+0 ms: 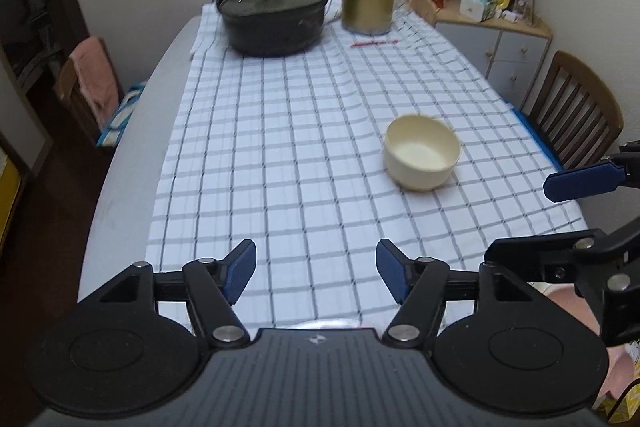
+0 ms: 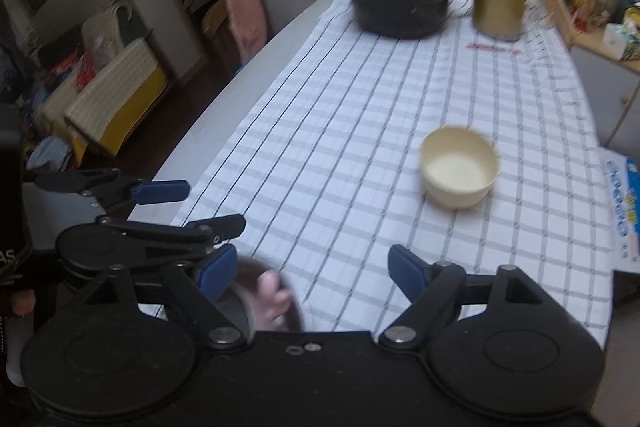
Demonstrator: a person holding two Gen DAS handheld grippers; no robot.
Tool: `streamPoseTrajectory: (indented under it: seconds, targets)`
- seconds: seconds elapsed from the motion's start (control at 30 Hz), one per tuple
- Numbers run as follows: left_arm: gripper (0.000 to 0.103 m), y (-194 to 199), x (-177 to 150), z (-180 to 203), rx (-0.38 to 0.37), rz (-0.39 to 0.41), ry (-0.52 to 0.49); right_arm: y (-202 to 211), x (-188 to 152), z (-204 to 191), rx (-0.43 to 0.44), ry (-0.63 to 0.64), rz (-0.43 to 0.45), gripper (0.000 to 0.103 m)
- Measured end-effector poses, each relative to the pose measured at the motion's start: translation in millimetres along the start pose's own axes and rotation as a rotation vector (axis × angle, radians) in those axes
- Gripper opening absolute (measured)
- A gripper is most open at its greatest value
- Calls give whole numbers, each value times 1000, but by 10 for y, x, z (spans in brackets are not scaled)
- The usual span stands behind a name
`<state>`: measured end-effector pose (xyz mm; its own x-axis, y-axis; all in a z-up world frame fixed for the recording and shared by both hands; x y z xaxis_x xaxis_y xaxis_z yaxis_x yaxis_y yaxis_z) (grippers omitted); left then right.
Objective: Organize plates and bowls
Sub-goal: 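Open both grippers and lift them off the pot's rim, then reach both grippers to the cream bowl's rim and close them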
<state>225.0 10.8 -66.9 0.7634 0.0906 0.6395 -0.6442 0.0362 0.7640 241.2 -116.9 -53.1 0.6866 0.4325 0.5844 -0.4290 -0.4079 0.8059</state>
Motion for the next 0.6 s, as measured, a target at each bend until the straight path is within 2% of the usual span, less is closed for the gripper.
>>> streamPoseTrajectory:
  seconds: [0.13,0.17,0.23,0.47,0.6]
  targets:
    - [72,-147,260,106,-47,33,-4,0,164,250,-24,-31,44,88]
    - [72,-191,321,128,-62,38,-3,-9,202,315,-30,-44,51,95]
    - [72,-297,444,161,-84,42,-6,-26,276,470,-57,-71,75,100]
    - [72,-797,816,232,-110,31,-22,-265,467,1030,-150,-156,118,103]
    - [72,-1112,982,297,-118,18,-41,-488,559,1300,-210,-199,113,103]
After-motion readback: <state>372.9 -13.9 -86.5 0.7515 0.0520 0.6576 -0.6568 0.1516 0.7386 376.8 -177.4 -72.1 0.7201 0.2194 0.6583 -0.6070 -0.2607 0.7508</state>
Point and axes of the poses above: each gripper's, at about its wrist camera, not at the fingertips, and y roughly against the way its jaws point, z to its right, x to its top, the point moved 6 cm from there along -y, roughly the way its jaws point, and after that the axes turned 7 degrees about -x, right-handed, at the moved point
